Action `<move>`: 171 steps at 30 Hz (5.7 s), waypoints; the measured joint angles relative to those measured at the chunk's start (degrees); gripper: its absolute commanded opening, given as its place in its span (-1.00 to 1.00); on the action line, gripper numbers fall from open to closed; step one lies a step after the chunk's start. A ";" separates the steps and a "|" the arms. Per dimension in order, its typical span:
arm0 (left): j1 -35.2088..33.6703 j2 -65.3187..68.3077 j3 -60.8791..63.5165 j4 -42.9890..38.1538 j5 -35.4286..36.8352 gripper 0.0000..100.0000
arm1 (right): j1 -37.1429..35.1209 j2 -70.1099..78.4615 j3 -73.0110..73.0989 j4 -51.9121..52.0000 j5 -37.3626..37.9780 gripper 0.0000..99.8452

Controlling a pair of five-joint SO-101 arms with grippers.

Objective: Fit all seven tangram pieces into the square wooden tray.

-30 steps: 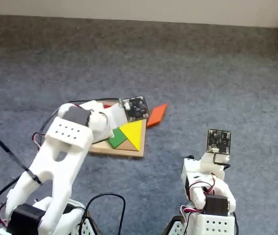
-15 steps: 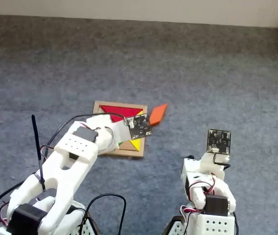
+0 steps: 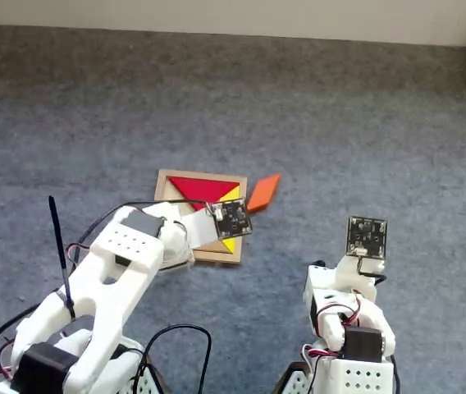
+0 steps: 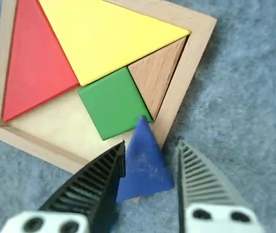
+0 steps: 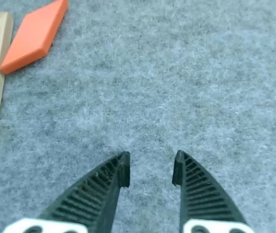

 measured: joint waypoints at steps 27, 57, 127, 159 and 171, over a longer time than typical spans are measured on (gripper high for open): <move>-5.01 -26.02 -2.02 23.30 18.73 -0.56 | 0.00 0.00 0.00 0.00 0.00 -0.69; -9.41 5.80 -4.66 7.38 24.18 -0.70 | 0.00 0.00 0.00 0.00 0.00 -0.69; -19.25 7.47 -8.44 0.35 23.21 -0.69 | 0.00 0.00 0.00 0.00 0.00 -0.69; -16.97 7.47 -6.86 -8.00 23.21 -0.69 | 0.00 0.00 0.00 0.00 0.00 -0.69; -15.38 7.47 -9.85 -0.18 23.21 -0.70 | 0.00 0.00 0.00 0.00 0.00 -0.69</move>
